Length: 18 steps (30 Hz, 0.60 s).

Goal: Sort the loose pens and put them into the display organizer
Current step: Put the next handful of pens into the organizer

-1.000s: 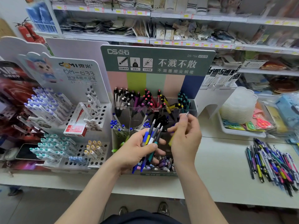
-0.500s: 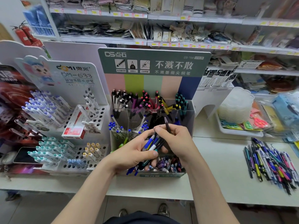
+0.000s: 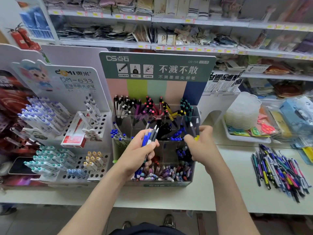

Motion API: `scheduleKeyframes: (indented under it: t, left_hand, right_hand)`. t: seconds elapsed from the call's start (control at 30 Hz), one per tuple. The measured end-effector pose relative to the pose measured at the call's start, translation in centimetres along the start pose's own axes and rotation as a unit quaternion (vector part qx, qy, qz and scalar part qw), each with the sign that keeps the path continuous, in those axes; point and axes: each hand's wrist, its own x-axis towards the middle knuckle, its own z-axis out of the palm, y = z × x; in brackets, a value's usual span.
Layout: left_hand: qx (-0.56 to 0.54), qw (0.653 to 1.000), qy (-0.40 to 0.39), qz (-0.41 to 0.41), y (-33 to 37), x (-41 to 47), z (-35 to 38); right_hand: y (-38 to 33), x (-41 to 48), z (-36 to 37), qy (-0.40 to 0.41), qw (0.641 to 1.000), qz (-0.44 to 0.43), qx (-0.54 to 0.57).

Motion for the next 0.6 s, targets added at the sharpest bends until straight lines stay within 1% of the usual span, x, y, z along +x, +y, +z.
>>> scheduleKeyframes:
  t: [0.03,0.07,0.2,0.23,0.27,0.3,0.37,0.5,0.6]
  left_hand:
    - [-0.01,1.0,0.007,0.006,0.0,0.2,0.3]
    - [-0.019,1.0,0.014,0.012,0.1,0.3,0.5]
    - [-0.034,0.998,0.044,0.025,0.5,0.7,1.3]
    - [-0.037,0.998,0.048,0.028,0.6,0.9,1.4]
    - [-0.043,0.997,0.049,0.032,0.8,1.1,1.6]
    - [-0.046,0.997,0.049,0.035,0.9,1.3,1.6]
    - [-0.05,0.997,0.051,0.038,1.2,1.5,1.7]
    - [-0.062,0.996,0.051,0.042,1.5,1.6,1.9]
    - [-0.068,0.995,0.052,0.043,1.5,1.5,1.8]
  right_hand:
    - [0.2,0.0,-0.1,-0.027,0.999,0.017,-0.018]
    - [0.1,0.0,-0.2,-0.041,0.999,0.012,-0.032]
    - [-2.0,-0.3,-0.3,-0.061,0.991,-0.085,-0.079]
    - [-2.8,-0.3,-0.3,-0.074,0.986,-0.106,-0.104]
    - [-3.8,-0.2,-0.4,-0.082,0.976,-0.13,-0.152]
    - [-4.8,-0.1,-0.5,-0.079,0.96,-0.153,-0.221]
    - [-6.4,0.6,-0.8,-0.044,0.923,-0.179,-0.339]
    - [-9.5,2.9,-1.0,-0.008,0.885,-0.179,-0.43]
    - [-10.9,5.4,-0.6,0.025,0.861,-0.217,-0.459]
